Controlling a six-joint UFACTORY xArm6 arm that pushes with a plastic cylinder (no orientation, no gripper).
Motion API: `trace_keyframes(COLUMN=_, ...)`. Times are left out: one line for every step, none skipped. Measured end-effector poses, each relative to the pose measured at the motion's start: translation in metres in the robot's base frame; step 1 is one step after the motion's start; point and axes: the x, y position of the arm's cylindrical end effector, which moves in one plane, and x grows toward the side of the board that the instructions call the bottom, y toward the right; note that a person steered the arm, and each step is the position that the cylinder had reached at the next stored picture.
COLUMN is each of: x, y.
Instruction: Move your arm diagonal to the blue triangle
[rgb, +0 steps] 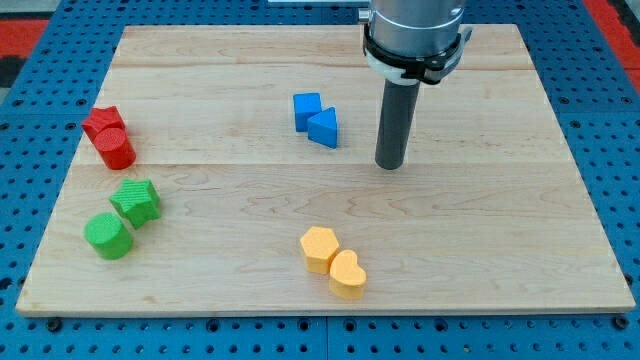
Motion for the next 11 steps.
trace_keyframes(x=0.001, y=0.000)
trace_keyframes(x=0.001, y=0.001)
trace_keyframes(x=0.001, y=0.004)
trace_keyframes(x=0.001, y=0.008)
trace_keyframes(x=0.001, y=0.012)
trace_keyframes(x=0.003, y=0.011)
trace_keyframes(x=0.004, y=0.005)
trace_keyframes(x=0.004, y=0.004)
trace_keyframes(x=0.004, y=0.004)
trace_keyframes(x=0.004, y=0.005)
trace_keyframes(x=0.004, y=0.007)
